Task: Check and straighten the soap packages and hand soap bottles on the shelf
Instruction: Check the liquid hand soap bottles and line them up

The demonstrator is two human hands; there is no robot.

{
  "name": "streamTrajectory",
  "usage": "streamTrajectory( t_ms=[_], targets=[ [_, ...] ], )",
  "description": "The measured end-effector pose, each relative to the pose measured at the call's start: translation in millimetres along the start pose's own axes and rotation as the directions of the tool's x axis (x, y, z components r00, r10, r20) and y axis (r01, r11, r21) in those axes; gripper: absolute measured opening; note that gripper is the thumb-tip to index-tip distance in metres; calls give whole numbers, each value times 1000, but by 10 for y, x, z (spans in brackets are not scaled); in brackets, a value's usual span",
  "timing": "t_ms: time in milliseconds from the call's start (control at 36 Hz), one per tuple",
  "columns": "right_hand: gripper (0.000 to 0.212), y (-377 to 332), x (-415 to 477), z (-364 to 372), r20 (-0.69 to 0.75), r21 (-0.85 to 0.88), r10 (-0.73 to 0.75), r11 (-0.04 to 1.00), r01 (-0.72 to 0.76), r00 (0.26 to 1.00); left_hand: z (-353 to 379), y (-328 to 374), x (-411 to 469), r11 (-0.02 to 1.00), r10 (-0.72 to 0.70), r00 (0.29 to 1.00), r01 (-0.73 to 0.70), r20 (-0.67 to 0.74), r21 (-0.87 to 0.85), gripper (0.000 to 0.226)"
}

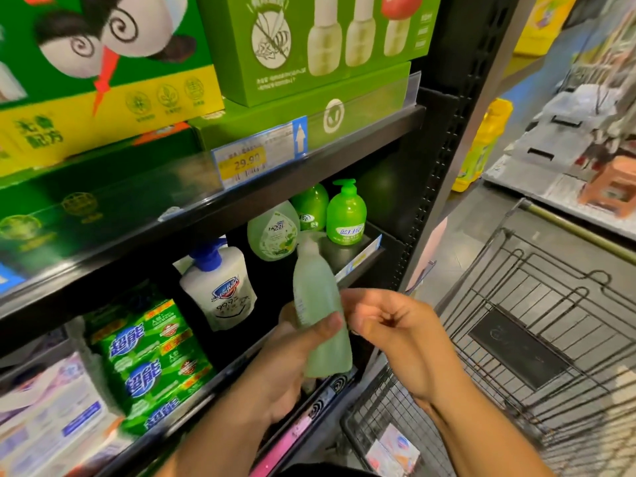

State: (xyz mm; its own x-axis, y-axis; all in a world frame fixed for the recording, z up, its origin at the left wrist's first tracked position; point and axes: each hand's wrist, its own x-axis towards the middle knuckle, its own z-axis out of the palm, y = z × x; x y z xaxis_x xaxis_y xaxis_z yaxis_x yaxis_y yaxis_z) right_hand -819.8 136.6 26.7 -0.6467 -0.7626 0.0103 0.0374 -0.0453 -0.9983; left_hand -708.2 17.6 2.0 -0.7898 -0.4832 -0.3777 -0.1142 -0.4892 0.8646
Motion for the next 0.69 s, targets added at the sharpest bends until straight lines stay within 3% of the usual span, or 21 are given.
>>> streamTrajectory(
  t_ms=[111,250,333,389,500,583,694],
  targets=[
    [29,5,6,36,45,-31,14,999,-12,999,29,-40,-24,987,-53,999,53,0,-153,71],
    [35,50,73,20,42,-51,73,996,-71,996,-37,-99,-63,959,12,993,21,115,-284,76],
    [51,162,120,-76,-126,-260,97,957,-127,987,-67,-135,-81,914,33,982,45,184,-403,85],
    [55,157,122,-163,-135,-354,143,917,-183,980,-76,-135,-102,903,60,981,27,187,-429,89],
    [31,115,94,-252,26,-186,335,927,-325,942,-82,-108,-102,921,90,990,-43,104,-387,82],
    [23,126,68,-260,100,-176,350,927,-330,931,-80,-125,-94,930,81,996,-61,39,-361,81],
    [21,159,39,-258,51,99,314,943,-318,948,-103,-128,-95,942,122,992,-123,-21,-314,75]
  ],
)
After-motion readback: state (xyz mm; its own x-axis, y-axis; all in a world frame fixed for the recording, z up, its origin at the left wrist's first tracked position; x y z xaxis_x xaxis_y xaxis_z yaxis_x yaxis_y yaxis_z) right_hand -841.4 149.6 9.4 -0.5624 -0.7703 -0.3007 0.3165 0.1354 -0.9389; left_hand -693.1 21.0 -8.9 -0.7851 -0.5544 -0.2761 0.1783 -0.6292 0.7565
